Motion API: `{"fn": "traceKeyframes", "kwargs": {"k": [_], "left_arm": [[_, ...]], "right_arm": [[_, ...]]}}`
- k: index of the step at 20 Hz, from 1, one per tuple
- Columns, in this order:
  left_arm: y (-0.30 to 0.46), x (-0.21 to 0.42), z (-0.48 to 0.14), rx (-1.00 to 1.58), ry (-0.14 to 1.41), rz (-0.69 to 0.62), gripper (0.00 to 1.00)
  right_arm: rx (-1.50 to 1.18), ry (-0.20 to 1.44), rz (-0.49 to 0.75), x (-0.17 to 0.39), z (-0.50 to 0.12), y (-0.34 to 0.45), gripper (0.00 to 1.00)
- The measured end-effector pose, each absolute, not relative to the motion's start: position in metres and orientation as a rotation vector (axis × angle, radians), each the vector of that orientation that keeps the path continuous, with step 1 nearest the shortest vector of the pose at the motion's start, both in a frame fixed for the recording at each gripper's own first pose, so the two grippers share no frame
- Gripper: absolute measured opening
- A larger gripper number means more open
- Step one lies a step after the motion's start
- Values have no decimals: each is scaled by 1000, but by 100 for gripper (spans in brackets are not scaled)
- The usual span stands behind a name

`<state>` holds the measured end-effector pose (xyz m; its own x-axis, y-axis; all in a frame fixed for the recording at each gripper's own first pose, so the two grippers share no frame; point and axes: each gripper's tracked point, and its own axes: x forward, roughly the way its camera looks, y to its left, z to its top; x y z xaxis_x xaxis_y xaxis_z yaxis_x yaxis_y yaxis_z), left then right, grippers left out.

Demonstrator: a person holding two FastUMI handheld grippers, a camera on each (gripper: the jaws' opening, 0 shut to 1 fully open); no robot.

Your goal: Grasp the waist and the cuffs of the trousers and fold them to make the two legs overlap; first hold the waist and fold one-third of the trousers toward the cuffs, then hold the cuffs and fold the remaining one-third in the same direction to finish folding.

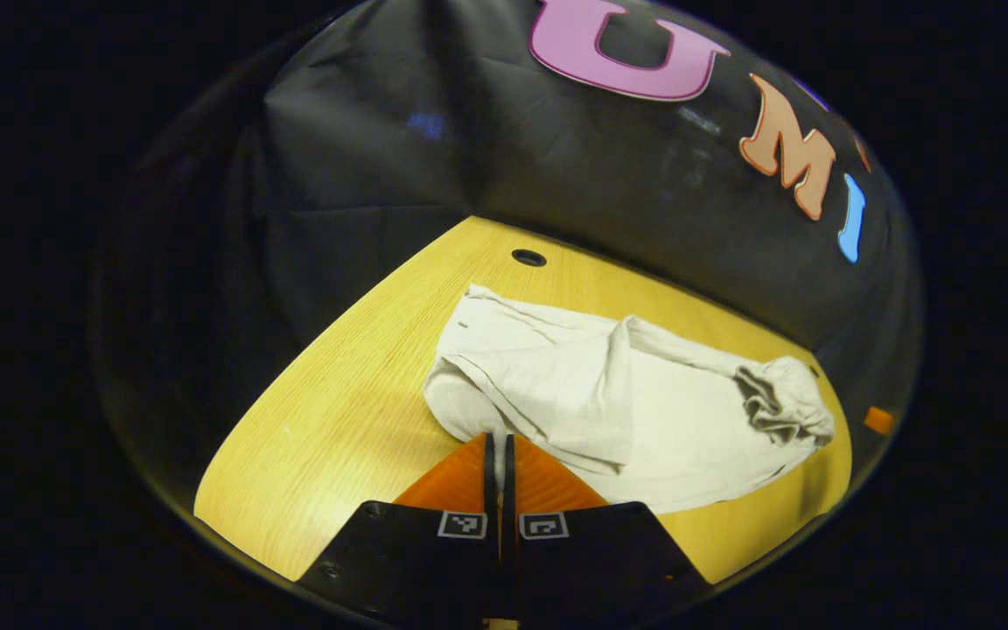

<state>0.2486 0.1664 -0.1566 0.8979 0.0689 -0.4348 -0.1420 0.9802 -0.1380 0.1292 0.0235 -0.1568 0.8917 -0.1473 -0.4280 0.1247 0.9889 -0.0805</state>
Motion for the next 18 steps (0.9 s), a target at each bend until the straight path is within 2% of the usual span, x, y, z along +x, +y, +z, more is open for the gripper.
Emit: {"fn": "traceKeyframes", "kwargs": {"k": [4,9,18], "left_arm": [[131,250,-118,-222,360,75,0],[65,263,-75,-250,292,-6,0],[-120,293,-7,-213,196,-259,0]], "right_arm": [[-63,435,-136,125,-149,13,95],[-86,431,-108,113,-141,-2,98],[-109,427,-44,98,-135,-38,99]]}}
